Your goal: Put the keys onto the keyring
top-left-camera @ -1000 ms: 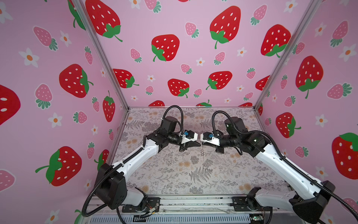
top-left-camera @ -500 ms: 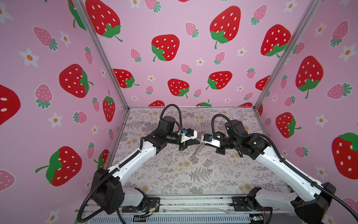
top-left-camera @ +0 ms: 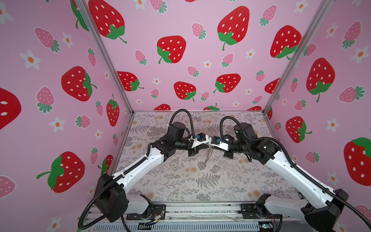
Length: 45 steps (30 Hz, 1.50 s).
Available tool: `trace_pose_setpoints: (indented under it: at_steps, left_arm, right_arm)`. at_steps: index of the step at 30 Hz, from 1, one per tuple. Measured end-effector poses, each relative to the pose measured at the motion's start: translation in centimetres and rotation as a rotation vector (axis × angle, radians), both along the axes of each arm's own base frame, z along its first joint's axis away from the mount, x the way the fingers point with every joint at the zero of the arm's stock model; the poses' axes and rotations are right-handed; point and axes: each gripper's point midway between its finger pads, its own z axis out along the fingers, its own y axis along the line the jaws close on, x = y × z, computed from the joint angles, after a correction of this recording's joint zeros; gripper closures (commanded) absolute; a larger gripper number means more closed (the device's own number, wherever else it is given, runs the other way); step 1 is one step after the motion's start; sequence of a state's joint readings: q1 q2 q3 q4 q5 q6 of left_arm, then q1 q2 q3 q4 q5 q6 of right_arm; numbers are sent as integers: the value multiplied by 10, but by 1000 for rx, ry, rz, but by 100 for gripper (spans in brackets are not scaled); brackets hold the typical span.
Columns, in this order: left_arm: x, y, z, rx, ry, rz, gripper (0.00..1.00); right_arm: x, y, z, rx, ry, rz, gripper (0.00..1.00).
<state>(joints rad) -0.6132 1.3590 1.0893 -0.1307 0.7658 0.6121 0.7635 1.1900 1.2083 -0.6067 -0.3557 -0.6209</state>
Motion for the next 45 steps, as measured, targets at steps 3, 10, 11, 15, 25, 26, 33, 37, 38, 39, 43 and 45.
trace_pose_setpoints:
  at_steps: [3, 10, 11, 15, 25, 26, 33, 37, 38, 39, 43, 45]
  left_arm:
    - [1, -1, 0, 4, 3, 11, 100]
    - [4, -2, -1, 9, 4, 38, 100]
    - [4, -3, 0, 8, 5, 40, 100]
    - [5, -3, -1, 15, 2, 57, 100]
    - [11, -5, 0, 21, -6, 108, 100]
    - [11, -4, 0, 22, -4, 114, 100]
    - [16, -5, 6, 0, 6, 149, 100]
    - [18, -6, 10, -14, 13, 169, 100]
    - [18, -7, 10, -18, 14, 173, 100]
    - [19, -7, 11, -22, 15, 178, 100]
    - [22, -8, 14, -35, 19, 207, 100]
    - [24, -7, 13, -32, 21, 225, 100]
  right_arm:
    - [1, -1, -1, -3, 5, -6, 100]
    - [2, -2, -8, -19, 33, -16, 100]
    - [3, -2, -9, -22, 38, -18, 100]
    - [2, -4, -12, -33, 51, -27, 100]
    - [6, -9, -10, -58, 59, -57, 100]
    - [7, -10, -9, -62, 62, -59, 100]
    - [11, -10, -4, -66, 69, -81, 100]
    - [13, -9, -1, -55, 81, -95, 100]
    - [13, -8, -1, -52, 86, -100, 100]
    - [14, -8, 0, -49, 91, -105, 100]
    - [16, -6, -2, -44, 120, -126, 100]
    - [17, -6, -3, -41, 124, -135, 100]
